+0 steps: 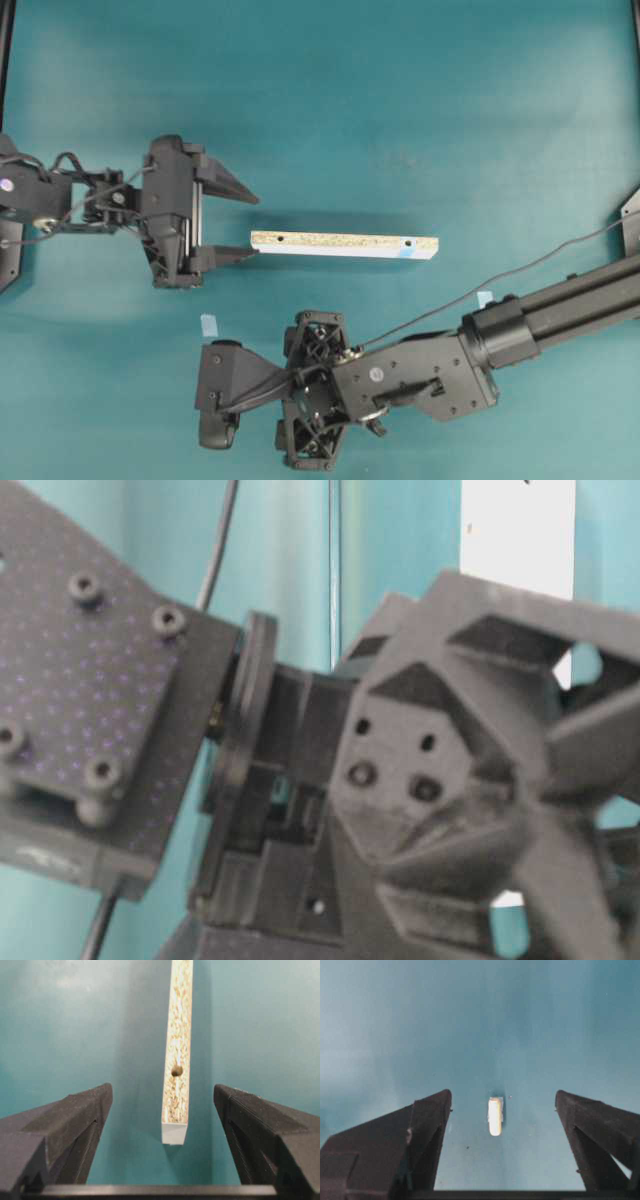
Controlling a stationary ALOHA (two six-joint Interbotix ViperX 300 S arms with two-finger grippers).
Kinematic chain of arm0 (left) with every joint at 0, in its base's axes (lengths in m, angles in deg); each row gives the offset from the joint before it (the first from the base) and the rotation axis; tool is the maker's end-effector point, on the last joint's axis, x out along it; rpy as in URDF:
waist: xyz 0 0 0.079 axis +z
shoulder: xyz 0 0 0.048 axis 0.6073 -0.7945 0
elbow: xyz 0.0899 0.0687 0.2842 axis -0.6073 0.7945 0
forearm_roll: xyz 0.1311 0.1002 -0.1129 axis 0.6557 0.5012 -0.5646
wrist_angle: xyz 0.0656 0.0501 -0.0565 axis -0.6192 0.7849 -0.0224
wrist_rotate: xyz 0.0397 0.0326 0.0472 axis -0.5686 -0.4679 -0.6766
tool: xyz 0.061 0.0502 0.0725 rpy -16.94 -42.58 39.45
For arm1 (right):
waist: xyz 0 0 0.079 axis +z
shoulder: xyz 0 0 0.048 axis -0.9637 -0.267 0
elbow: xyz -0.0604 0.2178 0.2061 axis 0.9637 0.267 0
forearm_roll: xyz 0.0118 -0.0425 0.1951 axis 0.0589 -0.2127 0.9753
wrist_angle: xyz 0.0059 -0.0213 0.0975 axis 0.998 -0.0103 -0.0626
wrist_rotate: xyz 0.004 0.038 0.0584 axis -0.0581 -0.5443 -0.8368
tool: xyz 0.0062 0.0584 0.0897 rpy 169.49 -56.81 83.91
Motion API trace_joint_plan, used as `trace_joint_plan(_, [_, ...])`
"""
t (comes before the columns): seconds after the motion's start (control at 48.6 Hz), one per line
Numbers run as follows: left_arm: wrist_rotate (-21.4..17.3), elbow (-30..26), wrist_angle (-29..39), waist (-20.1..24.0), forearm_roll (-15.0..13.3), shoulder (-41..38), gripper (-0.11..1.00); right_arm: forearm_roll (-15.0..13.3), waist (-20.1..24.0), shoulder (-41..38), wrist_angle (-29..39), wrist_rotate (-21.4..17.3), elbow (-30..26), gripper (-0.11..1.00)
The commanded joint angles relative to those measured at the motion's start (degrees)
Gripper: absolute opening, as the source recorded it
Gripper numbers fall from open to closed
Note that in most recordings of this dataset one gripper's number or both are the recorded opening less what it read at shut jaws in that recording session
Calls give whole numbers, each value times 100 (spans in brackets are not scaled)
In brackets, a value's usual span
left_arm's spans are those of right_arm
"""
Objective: Insert the rod into the hole on the wooden board.
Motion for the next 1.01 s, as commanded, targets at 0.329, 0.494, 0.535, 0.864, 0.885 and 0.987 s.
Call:
trace_joint_plan(0.329, [-35,-387,-185,-26,9,-712,95,-9,35,141,-18,-9,-158,89])
trace_joint_plan(0.494, [-35,-483,-246,-26,9,-870,95,-9,35,132,-18,-9,-158,89])
trace_joint_plan(0.535, [-35,-501,-255,-26,0,-905,95,9,35,132,-18,-9,-158,89])
trace_joint_plan(0.864, [-35,-527,-378,-18,9,-1125,95,132,44,44,308,18,-185,89])
trace_joint_plan(0.885, [-35,-536,-378,-18,9,-1116,95,132,53,0,316,26,-185,89])
trace_joint_plan(0.987, [-35,-554,-396,-18,9,-1125,95,141,53,-105,281,26,-185,89])
